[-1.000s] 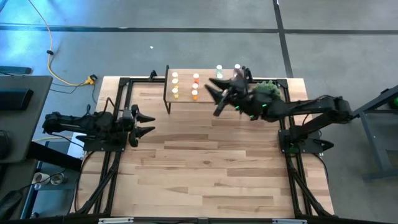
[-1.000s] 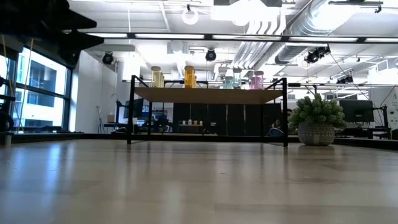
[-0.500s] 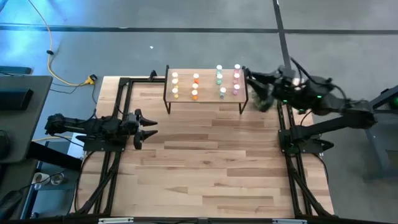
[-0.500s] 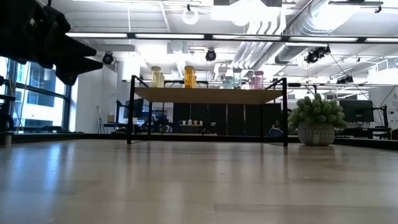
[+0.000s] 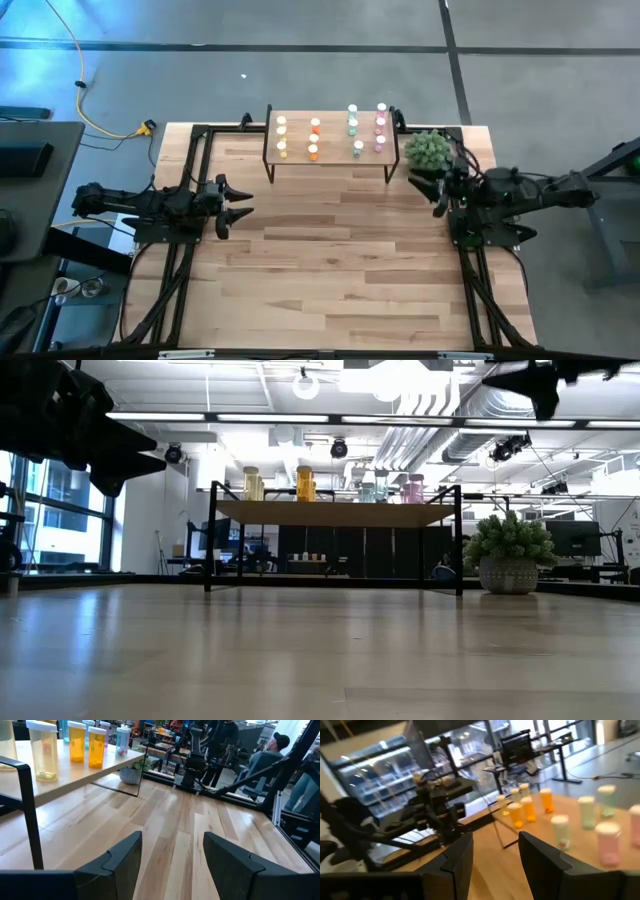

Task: Pick and place medicine bottles onto shelf by color
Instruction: Return to Home Position

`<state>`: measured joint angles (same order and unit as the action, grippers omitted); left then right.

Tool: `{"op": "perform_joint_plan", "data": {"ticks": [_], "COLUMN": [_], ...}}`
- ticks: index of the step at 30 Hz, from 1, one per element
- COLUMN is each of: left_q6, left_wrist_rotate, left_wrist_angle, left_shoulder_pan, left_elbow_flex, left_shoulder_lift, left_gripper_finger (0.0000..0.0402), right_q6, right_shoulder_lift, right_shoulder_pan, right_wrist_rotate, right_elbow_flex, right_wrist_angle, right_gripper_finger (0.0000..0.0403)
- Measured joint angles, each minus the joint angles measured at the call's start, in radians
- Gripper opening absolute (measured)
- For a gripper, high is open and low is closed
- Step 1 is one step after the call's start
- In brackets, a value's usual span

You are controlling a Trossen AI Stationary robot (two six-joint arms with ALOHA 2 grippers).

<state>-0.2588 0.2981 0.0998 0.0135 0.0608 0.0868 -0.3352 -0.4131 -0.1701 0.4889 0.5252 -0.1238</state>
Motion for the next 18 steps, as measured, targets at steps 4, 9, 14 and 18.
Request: {"op": "perform_joint_plan", "data": {"ticks": [4,9,14,18], "left_q6": [0.0,0.0,0.0,0.0], "left_wrist_rotate": [-0.001,-0.003,-0.003,-0.003], "left_wrist_angle": [0.0,0.0,0.0,0.0], "left_shoulder_pan": [0.0,0.0,0.0,0.0], "left_elbow_flex": [0.0,0.0,0.001,0.001], "left_shoulder_lift": [0.0,0.0,0.0,0.0], "left_gripper_finger": [0.02,0.02,0.02,0.02], "right_q6": [0.0,0.0,0.027,0.035], "right_shoulder_lift": [0.104,0.223,0.36,0.411], "right_shoulder_pan": [-0.025,-0.029,-0.029,-0.029], "right_wrist_rotate": [-0.011,-0.008,-0.008,-0.01], "right_elbow_flex": [-0.17,-0.307,-0.396,-0.415], "right_wrist_angle": [0.105,0.16,0.148,0.098], "right_gripper_finger": [0.0149,0.0149,0.0149,0.0149]}}
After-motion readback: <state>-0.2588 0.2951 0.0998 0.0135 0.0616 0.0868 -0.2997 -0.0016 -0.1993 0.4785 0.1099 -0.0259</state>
